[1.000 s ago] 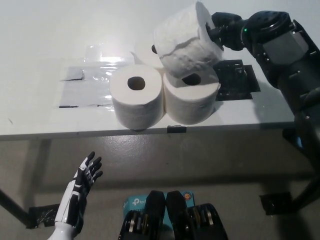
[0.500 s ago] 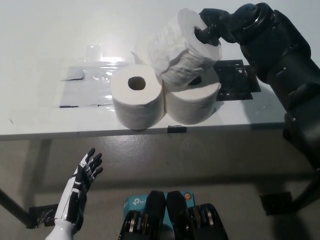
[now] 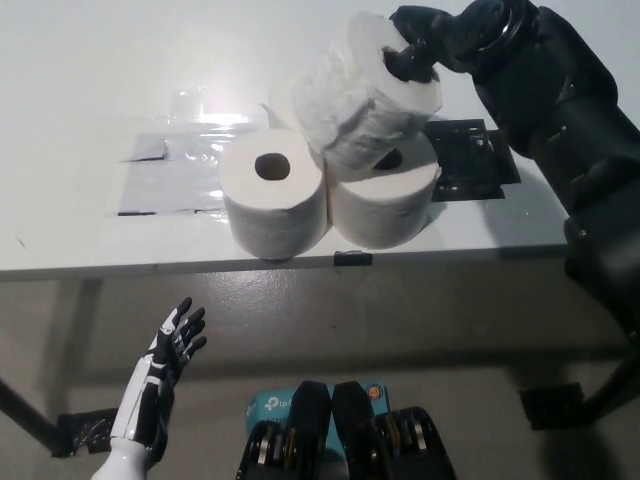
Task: A few rolls of toilet paper are kept infront of the robot and the robot uses its right hand to lift one of the rolls and and places it on top of the other rolls to stack it.
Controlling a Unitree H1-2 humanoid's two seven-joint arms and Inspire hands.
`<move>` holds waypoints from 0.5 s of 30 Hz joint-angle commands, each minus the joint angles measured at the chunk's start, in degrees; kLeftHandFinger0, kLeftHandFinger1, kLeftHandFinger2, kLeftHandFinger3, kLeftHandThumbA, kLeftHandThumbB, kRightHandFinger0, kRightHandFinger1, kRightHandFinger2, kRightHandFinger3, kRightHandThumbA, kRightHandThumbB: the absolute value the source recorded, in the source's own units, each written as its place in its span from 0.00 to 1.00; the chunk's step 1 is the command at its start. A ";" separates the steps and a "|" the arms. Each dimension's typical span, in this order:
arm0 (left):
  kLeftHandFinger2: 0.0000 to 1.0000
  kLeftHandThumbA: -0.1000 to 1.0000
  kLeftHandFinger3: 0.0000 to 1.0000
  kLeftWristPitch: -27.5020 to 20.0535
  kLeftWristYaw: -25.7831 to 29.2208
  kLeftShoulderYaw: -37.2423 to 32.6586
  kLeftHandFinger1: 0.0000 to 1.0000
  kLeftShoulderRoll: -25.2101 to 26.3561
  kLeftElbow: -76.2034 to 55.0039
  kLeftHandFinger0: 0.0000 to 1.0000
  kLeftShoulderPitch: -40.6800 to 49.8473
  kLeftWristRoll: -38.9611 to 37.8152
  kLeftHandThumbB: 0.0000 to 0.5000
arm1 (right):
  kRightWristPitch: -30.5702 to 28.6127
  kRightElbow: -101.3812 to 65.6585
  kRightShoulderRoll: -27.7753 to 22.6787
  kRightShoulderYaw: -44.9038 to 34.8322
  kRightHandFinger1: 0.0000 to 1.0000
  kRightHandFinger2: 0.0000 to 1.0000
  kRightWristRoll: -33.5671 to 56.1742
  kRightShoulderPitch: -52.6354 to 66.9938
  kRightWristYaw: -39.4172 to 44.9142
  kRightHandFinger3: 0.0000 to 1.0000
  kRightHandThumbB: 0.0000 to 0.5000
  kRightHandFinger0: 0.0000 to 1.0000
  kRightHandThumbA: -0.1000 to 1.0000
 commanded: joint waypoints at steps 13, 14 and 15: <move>1.00 0.98 1.00 -0.12 -0.96 -0.47 1.00 0.67 -1.80 1.00 -1.33 -0.36 0.28 | -1.20 -0.74 1.43 -2.52 1.00 1.00 -0.28 -7.97 4.89 1.00 0.73 1.00 0.89; 1.00 0.98 1.00 0.23 -1.03 -0.46 1.00 0.68 -1.90 1.00 -1.34 -0.53 0.29 | -1.07 -0.80 1.51 -2.49 1.00 1.00 -0.36 -8.16 5.06 1.00 0.76 1.00 0.87; 1.00 0.99 1.00 0.38 -1.11 -0.43 1.00 0.78 -2.05 1.00 -1.22 -0.62 0.30 | -0.73 -0.82 1.56 -2.94 1.00 1.00 0.05 -8.17 5.25 1.00 0.74 1.00 0.84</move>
